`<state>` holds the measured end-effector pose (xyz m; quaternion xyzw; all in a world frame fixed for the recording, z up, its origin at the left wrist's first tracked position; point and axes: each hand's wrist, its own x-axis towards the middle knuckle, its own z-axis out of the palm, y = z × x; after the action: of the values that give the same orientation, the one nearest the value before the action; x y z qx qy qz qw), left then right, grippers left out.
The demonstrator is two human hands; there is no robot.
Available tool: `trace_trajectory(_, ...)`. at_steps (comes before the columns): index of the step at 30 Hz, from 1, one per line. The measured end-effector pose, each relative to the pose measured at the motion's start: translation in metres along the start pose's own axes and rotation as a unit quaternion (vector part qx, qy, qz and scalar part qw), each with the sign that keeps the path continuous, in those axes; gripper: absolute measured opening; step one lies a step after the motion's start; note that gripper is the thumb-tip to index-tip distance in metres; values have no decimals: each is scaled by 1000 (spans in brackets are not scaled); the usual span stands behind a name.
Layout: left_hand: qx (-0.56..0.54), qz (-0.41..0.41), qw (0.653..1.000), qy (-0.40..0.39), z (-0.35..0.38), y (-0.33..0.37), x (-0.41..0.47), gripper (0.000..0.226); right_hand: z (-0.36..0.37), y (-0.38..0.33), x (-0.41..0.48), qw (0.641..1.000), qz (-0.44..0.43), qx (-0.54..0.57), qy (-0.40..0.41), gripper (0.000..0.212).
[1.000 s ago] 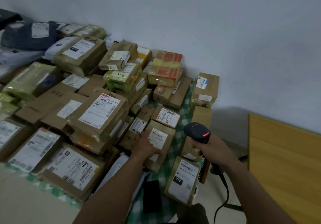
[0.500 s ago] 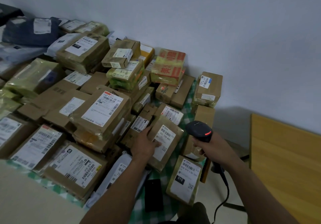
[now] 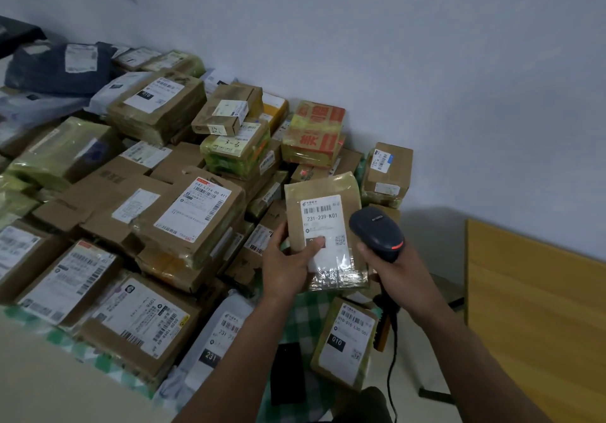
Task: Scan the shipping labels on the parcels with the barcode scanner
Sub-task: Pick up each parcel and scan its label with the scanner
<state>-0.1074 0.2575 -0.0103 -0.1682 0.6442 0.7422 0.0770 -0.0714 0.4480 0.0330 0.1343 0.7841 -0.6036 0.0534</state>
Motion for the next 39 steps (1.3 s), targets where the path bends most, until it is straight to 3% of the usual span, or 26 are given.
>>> trace_trajectory(3, 19, 11, 999, -26, 9, -3, -7, 68, -7, -8, -5, 1000, -20, -17, 17, 30)
trace_trajectory(8, 67, 30, 988, -133, -2, -5, -11, 102, -31, -17, -7, 998, -25, -26, 42, 23)
trace_trajectory(12, 86, 30, 975, -203, -6, -3, -12, 107, -38, -16, -5, 998, -15, -35, 41, 12)
trace_trajectory(17, 116, 85, 974, -178, -7, -8, -8, 116, -33, -27, -11, 998, -25, -51, 18, 17)
trace_trajectory(22, 165, 134, 972, -102, -1, -13, 8, 118, -25, -39, -18, 998, -28, -52, -8, 26)
trace_trajectory(33, 261, 137, 955, -20, -7, -15, 32, 124, -11, -48, -20, 996, 43, -34, -64, 23)
trace_trajectory(39, 272, 142, 952, -20, -9, -16, 35, 123, -9, -47, -19, 995, 52, -33, -75, 23)
